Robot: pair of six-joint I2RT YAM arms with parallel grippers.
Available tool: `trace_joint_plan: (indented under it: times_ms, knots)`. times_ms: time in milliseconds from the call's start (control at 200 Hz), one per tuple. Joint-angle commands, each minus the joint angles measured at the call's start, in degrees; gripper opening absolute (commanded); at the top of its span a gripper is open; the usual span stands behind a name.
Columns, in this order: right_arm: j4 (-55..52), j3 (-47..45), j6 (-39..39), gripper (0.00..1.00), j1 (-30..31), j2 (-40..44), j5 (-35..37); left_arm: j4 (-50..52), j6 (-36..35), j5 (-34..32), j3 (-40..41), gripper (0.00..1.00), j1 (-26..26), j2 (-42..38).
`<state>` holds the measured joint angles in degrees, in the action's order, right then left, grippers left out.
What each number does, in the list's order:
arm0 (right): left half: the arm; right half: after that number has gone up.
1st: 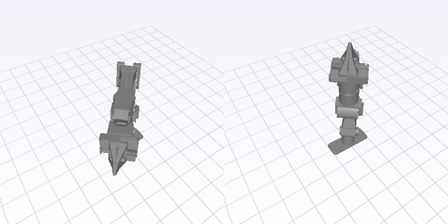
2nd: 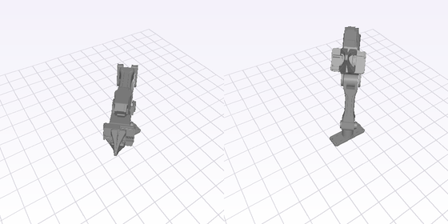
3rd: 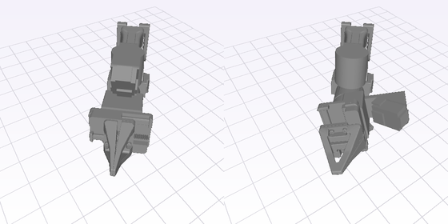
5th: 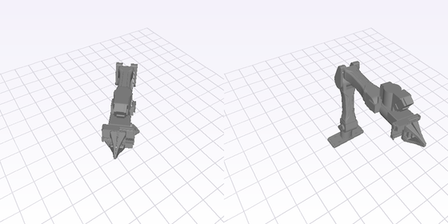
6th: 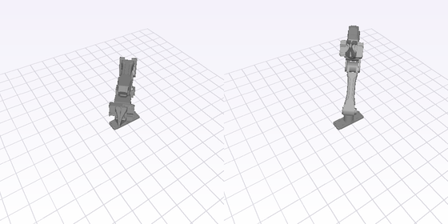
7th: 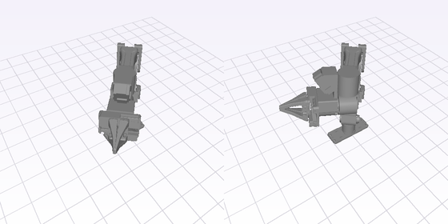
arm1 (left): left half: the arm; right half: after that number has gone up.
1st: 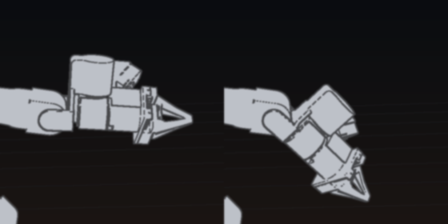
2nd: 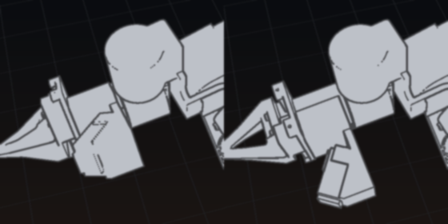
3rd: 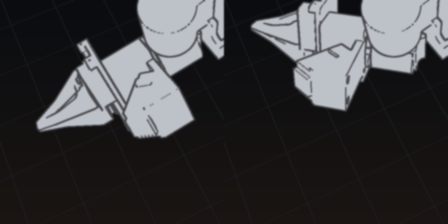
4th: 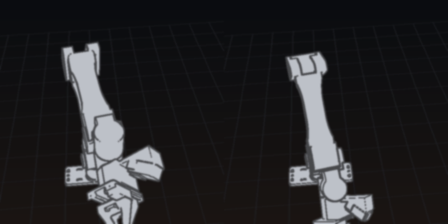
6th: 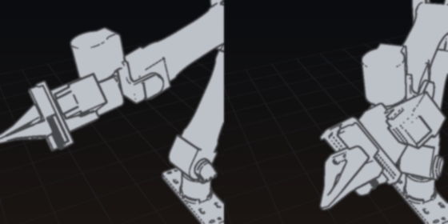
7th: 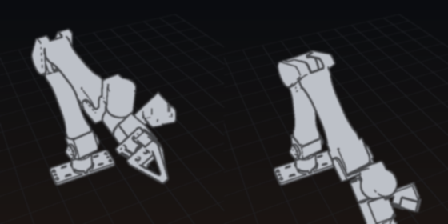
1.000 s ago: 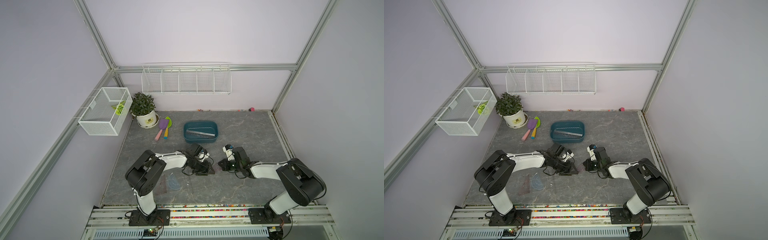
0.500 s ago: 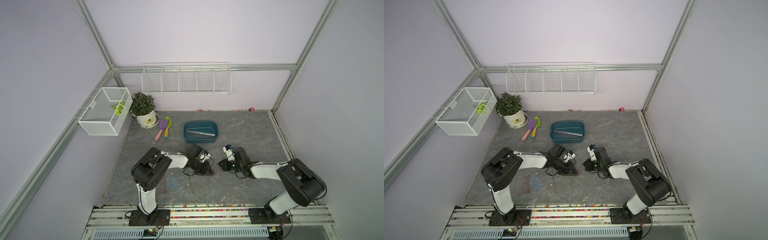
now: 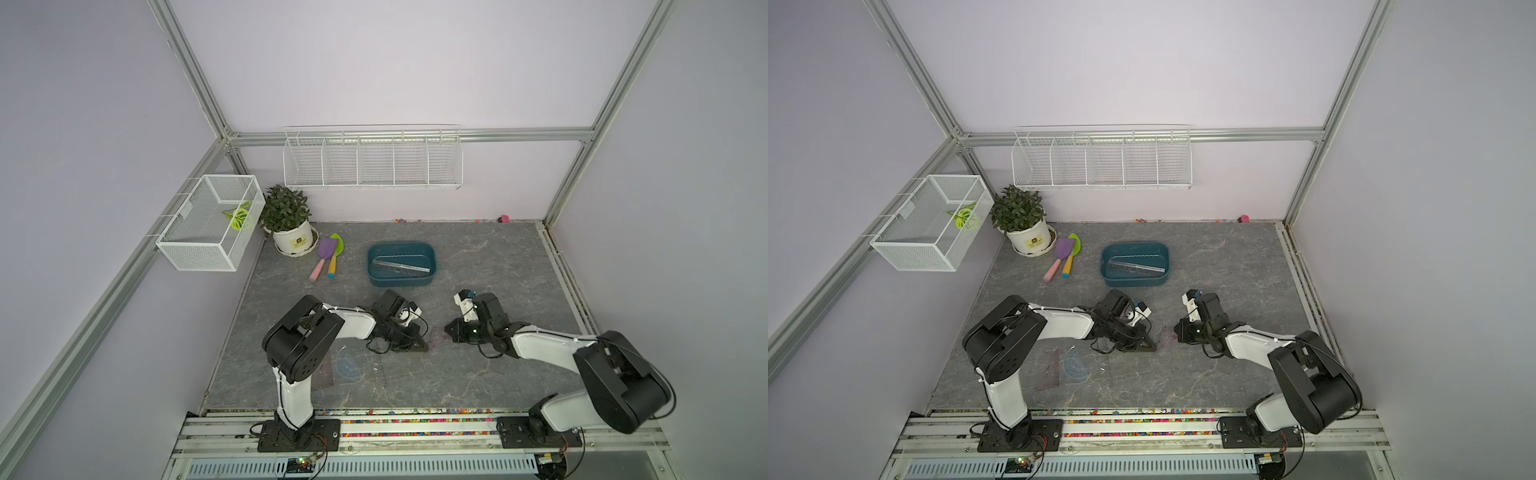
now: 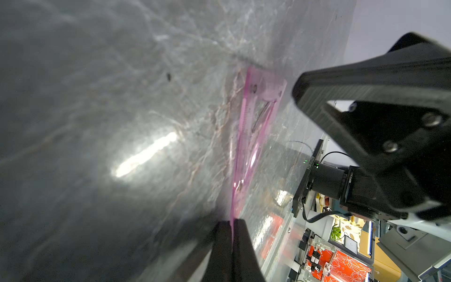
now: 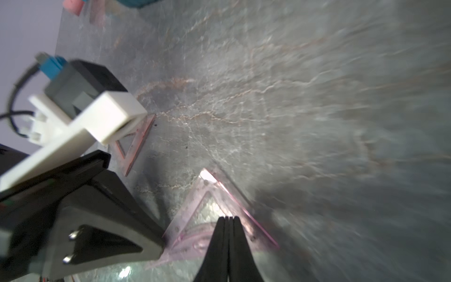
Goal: Put the scattered rulers into the storage box
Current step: Pick up the ruler from the center of the board.
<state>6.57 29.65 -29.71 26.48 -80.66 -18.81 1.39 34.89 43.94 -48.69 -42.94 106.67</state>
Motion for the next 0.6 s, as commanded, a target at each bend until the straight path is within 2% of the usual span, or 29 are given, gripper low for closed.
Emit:
trace_joint_plan:
  times_ms: [0, 230, 595]
  knots:
    - [-6.7, 1.4, 2.3, 0.09, -2.4, 5.6, 0.5, 7.4, 1.1, -8.6, 3.0, 0.0, -0.1, -0.5]
    - [-8.6, -0.1, 3.0, 0.1, -6.8, 10.2, 0.1, 8.2, 3.2, -10.6, 2.3, 0.0, -0.1, -8.3]
    - [-5.4, -2.6, 1.9, 0.09, -7.3, 10.3, -0.7, 10.6, 2.6, -11.9, -2.0, 0.0, 2.1, -12.8]
